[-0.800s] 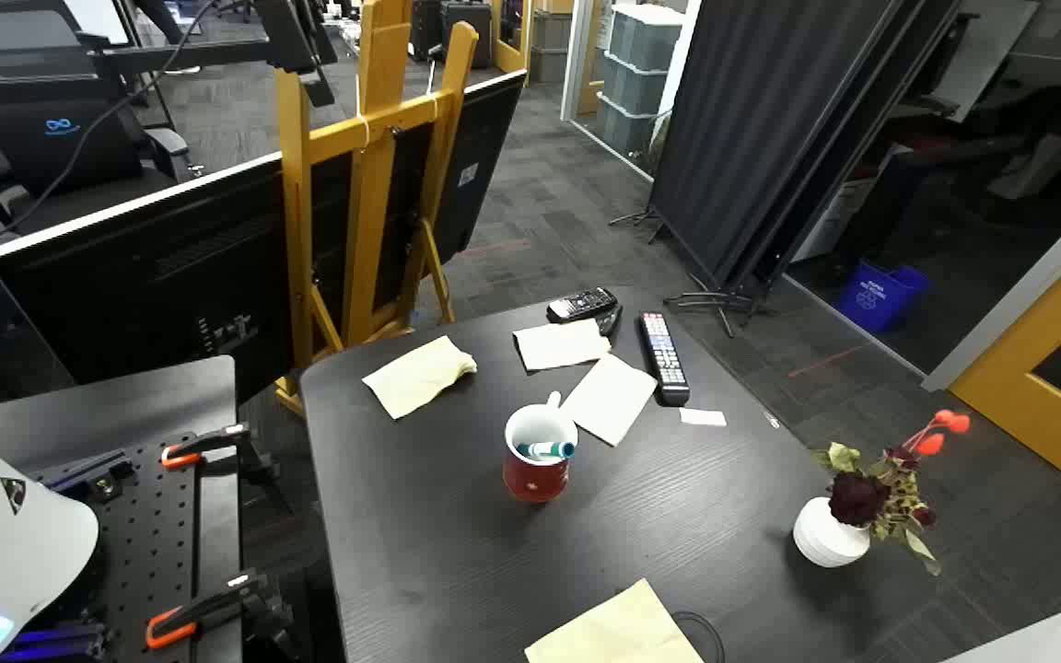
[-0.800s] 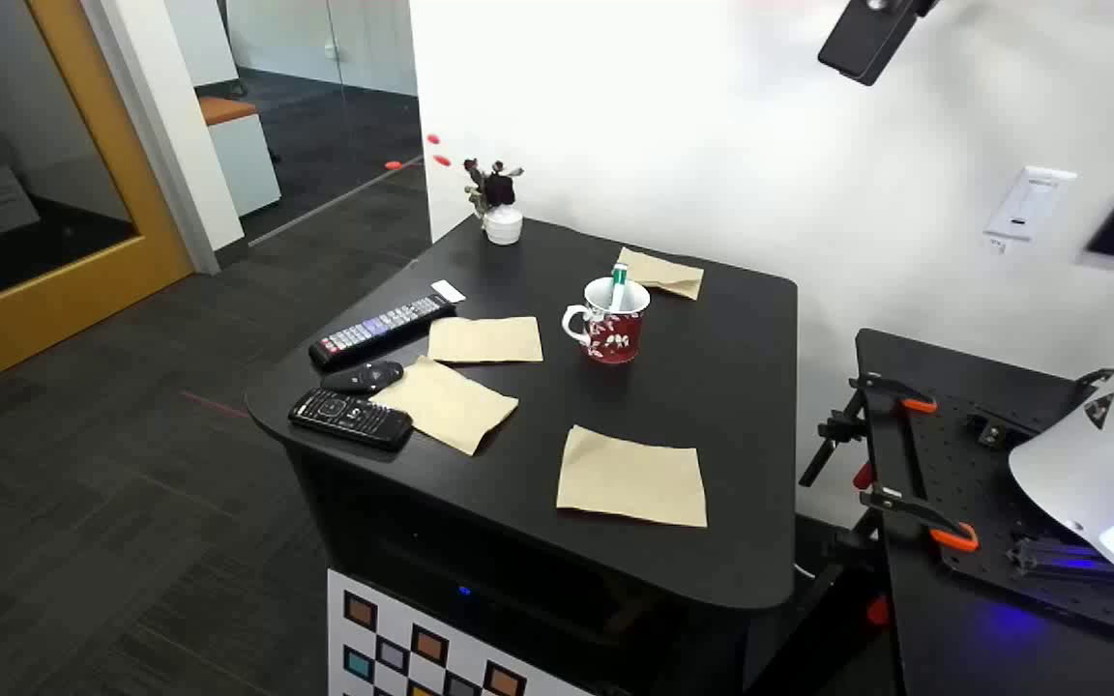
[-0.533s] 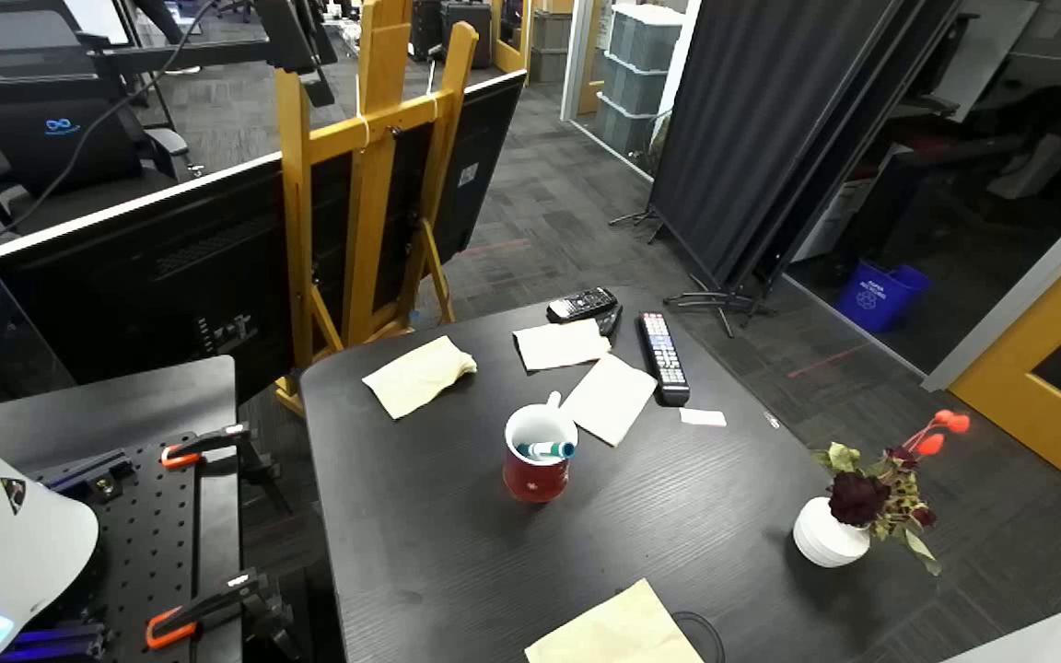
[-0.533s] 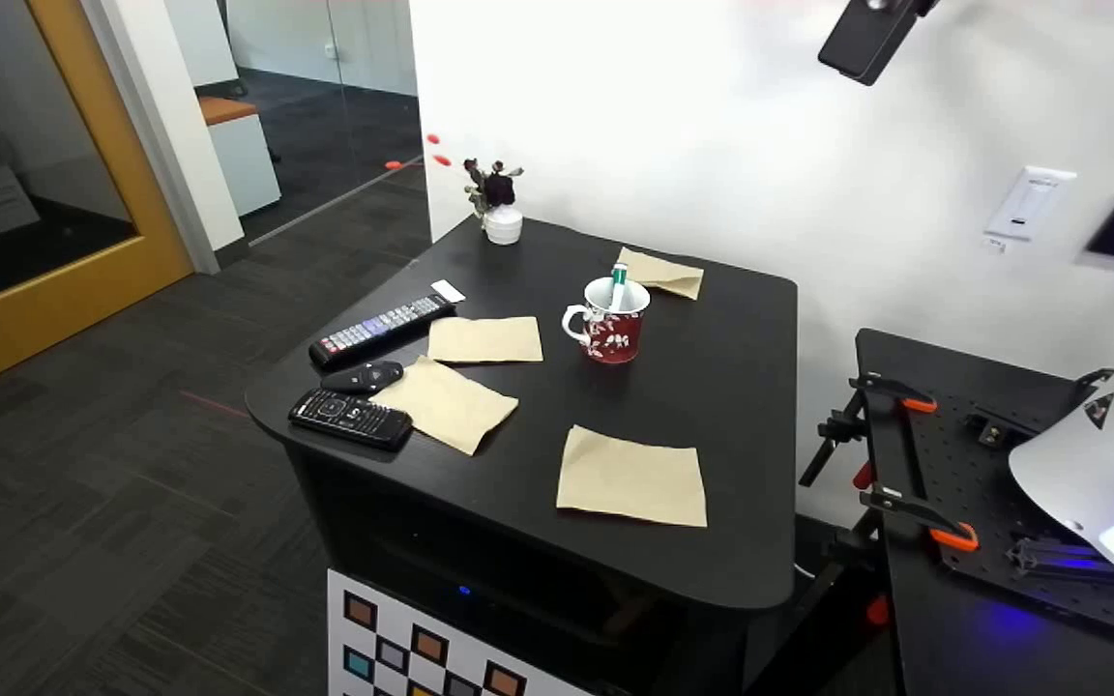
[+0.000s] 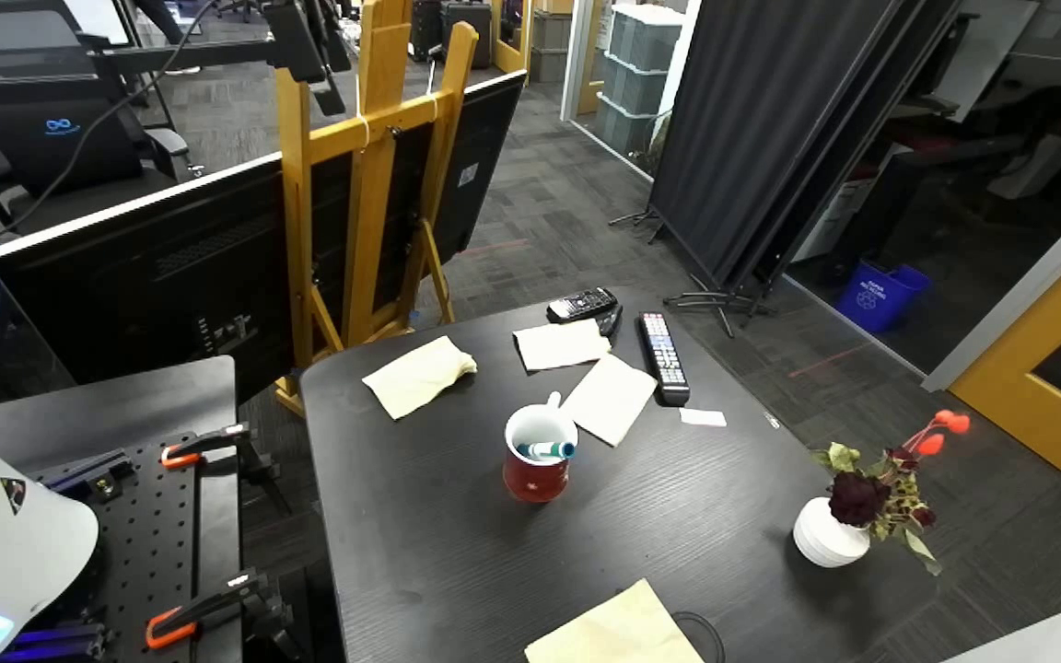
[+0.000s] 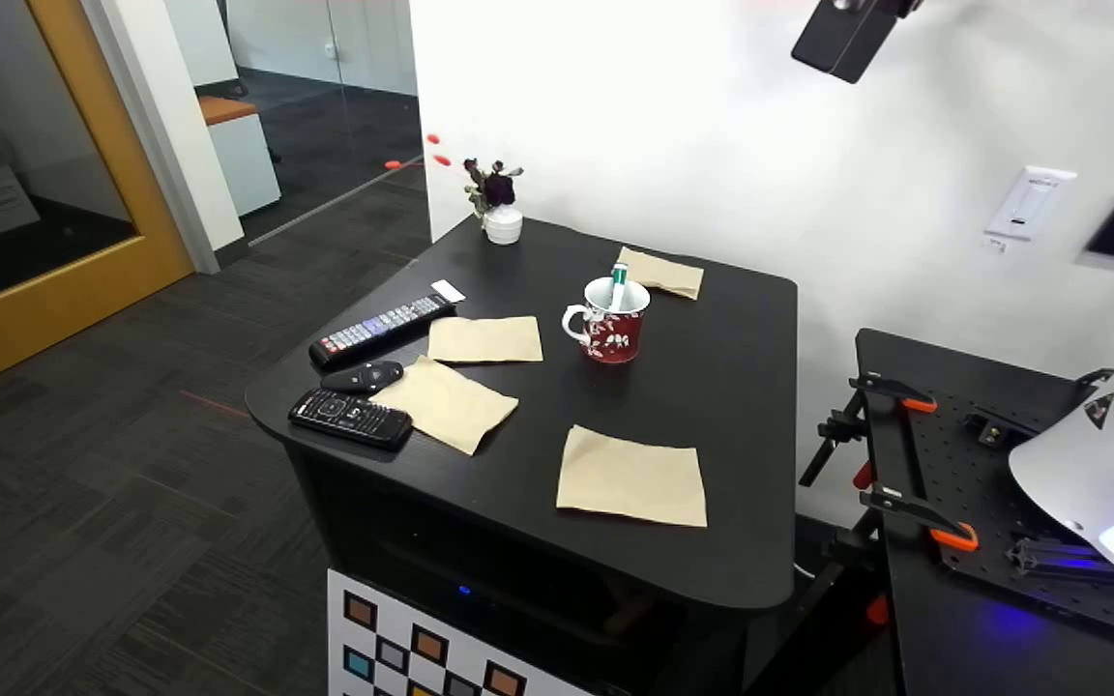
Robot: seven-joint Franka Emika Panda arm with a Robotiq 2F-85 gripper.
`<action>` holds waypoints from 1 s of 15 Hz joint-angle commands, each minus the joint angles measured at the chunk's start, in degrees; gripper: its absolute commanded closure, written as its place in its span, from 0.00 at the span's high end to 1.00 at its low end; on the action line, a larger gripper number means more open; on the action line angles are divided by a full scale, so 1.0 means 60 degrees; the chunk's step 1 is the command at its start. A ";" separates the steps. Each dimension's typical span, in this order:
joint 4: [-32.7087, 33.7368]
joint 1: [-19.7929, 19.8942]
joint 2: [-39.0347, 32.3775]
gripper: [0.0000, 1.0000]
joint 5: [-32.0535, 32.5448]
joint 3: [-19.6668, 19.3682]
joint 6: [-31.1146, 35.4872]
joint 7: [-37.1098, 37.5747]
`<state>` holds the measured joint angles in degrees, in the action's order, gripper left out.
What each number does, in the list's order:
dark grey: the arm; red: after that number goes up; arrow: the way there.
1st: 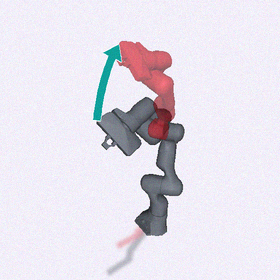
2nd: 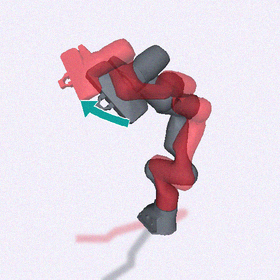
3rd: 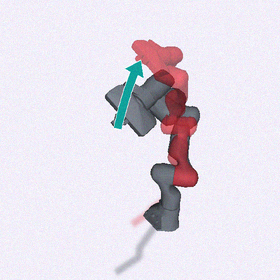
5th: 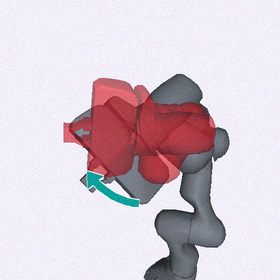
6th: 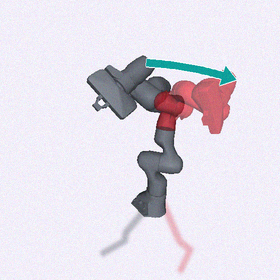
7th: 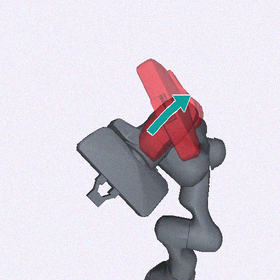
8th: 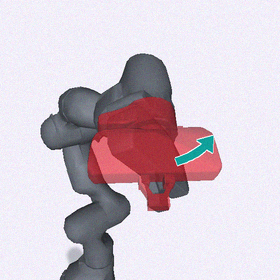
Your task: Remove the green marker from the red mug and place it on the table
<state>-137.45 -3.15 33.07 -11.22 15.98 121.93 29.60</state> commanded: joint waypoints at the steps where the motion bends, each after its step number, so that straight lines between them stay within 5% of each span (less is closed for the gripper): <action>1: 0.0152 0.0467 -0.0479 1.00 0.0259 -0.0223 0.0336 0.0416; 7: -0.0010 0.1110 -0.1279 1.00 0.0607 -0.0384 0.1290 0.1530; 15: -0.0860 0.1155 -0.2254 1.00 0.1019 -0.0322 0.3037 0.4332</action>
<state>-141.45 3.33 21.46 -6.67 13.91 136.64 49.57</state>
